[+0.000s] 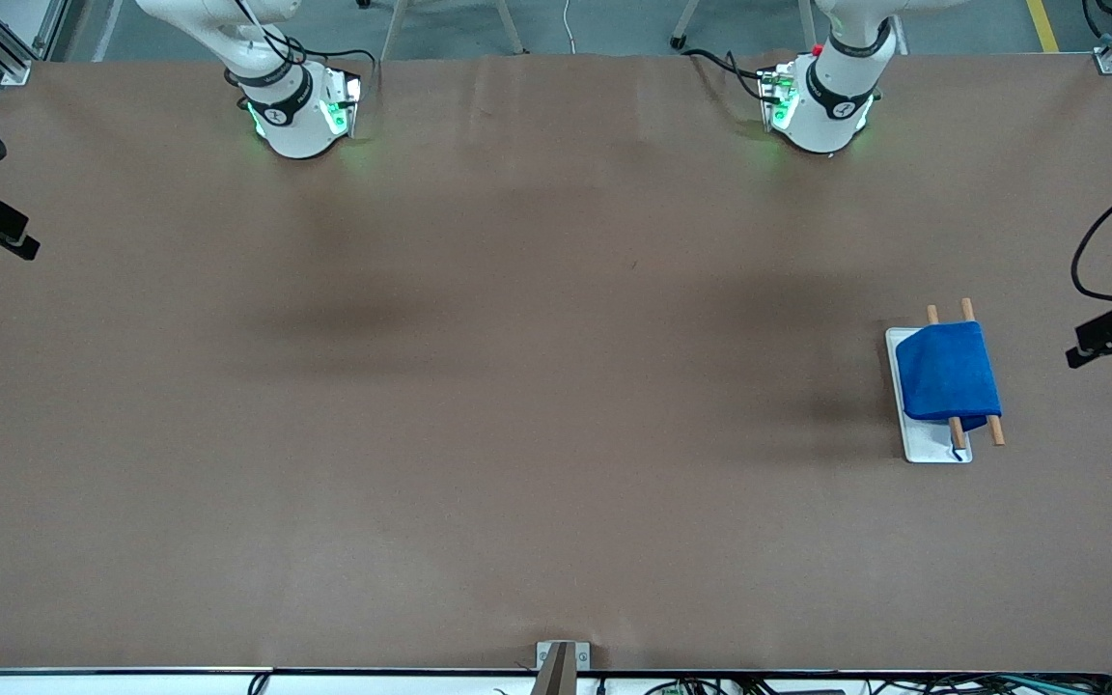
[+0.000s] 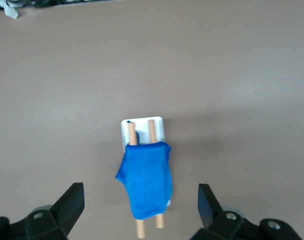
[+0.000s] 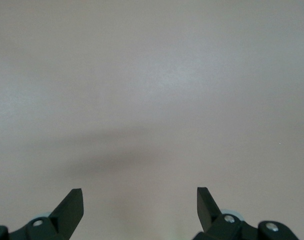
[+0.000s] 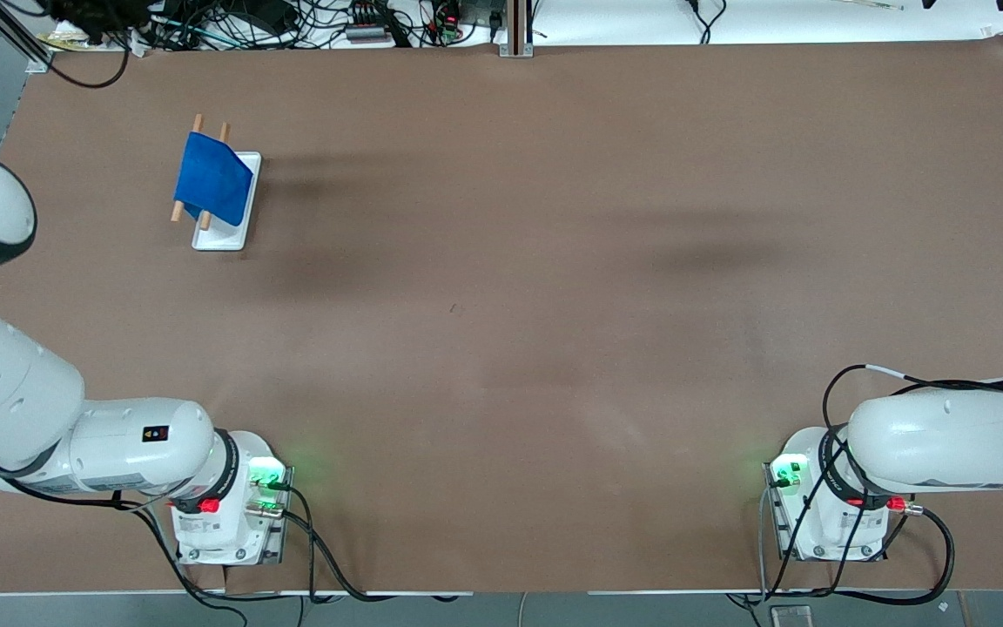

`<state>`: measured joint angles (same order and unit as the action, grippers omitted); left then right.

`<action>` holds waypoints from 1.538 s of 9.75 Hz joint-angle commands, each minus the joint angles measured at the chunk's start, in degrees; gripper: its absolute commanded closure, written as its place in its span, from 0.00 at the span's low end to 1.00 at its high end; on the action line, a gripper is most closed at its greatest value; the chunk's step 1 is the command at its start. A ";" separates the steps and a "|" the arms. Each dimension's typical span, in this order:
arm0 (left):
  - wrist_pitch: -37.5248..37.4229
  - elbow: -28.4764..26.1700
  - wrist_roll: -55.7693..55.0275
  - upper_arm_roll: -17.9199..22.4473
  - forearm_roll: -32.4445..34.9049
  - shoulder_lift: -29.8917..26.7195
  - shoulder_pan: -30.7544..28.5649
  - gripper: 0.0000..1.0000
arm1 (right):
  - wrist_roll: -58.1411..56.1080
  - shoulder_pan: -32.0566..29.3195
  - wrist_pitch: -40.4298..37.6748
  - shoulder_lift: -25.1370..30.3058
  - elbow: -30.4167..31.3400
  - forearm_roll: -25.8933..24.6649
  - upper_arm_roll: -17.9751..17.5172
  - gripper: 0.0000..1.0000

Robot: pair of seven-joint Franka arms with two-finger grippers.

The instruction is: Right arm passes towel to left arm to hang

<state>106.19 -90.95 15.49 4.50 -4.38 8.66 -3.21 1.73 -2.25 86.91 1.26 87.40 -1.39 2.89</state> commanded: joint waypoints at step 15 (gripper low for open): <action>-24.10 6.22 -14.70 -6.52 3.41 -9.36 2.16 0.00 | -0.67 -0.29 -0.87 -0.12 -0.48 0.16 -0.69 0.00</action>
